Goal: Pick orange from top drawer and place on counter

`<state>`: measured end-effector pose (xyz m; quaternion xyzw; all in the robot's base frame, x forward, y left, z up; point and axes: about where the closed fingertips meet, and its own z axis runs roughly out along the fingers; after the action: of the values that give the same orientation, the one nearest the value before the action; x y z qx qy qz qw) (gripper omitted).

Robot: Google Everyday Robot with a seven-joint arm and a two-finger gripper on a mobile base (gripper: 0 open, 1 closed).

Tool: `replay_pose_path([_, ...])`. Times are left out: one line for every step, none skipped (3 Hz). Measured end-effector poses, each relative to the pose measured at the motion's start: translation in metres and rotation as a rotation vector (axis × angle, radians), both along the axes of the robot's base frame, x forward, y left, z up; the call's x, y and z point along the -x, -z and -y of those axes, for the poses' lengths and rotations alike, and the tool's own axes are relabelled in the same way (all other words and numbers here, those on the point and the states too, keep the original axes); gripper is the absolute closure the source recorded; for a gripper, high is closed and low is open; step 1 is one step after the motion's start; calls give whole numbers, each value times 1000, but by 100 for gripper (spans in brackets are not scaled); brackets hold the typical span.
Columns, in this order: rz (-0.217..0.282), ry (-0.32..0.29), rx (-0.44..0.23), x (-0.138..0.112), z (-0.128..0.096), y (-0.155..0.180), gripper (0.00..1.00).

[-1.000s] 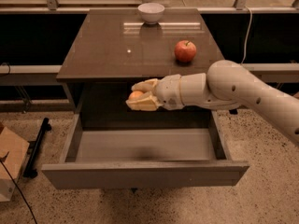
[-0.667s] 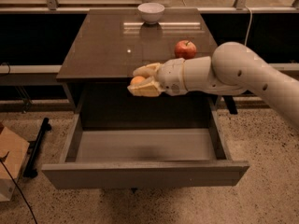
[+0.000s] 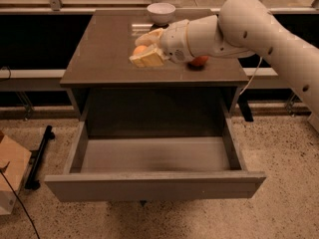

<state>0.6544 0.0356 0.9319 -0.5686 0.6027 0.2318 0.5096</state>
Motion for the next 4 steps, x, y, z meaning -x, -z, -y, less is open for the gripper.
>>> replay_pose_path([-15,10,-11,-25,-14,-3,100])
replay_pose_path([-62,56,-35,-54,-25,16,100])
replay_pose_path([-112,110,-55,-83,-36,41,100])
replay_pose_path([-165,154,-63,-107,-45,65,100])
